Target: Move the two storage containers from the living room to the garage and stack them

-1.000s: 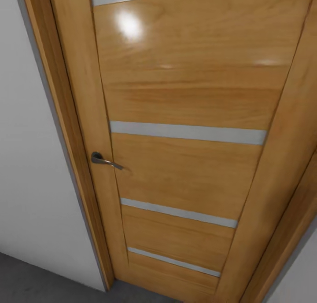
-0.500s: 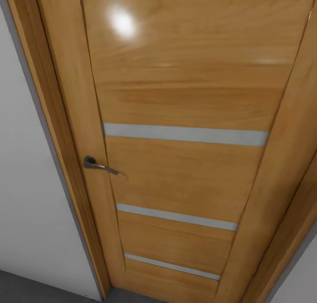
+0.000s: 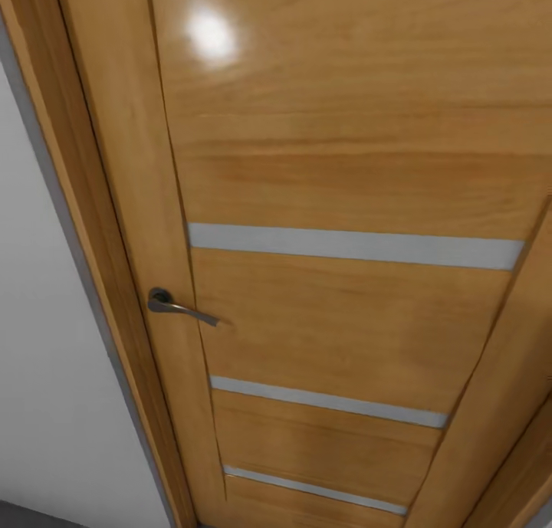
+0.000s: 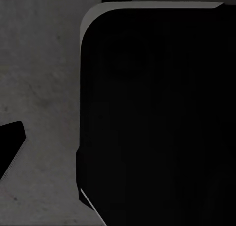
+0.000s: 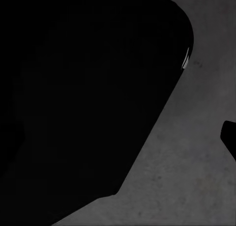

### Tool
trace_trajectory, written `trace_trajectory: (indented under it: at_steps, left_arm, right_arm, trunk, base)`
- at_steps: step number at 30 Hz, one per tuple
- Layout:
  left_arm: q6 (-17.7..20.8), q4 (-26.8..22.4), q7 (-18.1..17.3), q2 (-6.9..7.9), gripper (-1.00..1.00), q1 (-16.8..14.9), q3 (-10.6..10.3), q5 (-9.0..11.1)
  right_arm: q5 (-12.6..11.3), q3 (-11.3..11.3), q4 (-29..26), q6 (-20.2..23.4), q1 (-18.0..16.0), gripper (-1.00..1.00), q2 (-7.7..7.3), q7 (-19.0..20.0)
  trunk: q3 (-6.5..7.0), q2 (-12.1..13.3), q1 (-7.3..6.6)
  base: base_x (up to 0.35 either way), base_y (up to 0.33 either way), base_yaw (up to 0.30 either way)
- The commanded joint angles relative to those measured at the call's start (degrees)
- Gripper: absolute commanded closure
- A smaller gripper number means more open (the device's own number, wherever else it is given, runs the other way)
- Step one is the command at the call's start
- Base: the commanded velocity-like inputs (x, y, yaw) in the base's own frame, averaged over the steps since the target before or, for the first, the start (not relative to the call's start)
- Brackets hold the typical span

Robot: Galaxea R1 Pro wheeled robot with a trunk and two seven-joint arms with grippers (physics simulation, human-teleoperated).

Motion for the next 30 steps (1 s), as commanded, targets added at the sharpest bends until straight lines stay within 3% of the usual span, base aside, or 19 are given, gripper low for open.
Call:
trace_trajectory:
  at_steps: [1,21,30]
  left_arm:
    - [-0.16,0.02,0.01,0.0,-1.0,-0.01,0.02,0.35]
    - [-0.16,0.03,0.1,0.01,-1.0,-0.01,0.01,0.35]
    - [-0.16,-0.02,0.1,0.01,-1.0,-0.01,0.04,0.35]
  right_arm:
    - [-0.38,0.34,0.0,-0.17,-0.01,-1.0,0.0,0.01]
    - [-0.38,0.34,-0.01,-0.17,-0.01,-1.0,0.0,0.01]
    - [-0.38,0.36,0.02,-0.17,-0.01,-1.0,0.0,0.01]
  trunk:
    - [-0.04,-0.02,0.0]
    - [-0.04,-0.02,0.0]
    - [-0.04,-0.02,0.0]
  base:
    - [0.032,0.02,-0.196]
    - [0.004,0.002,-0.215]
    - [0.0,0.033,-0.062]
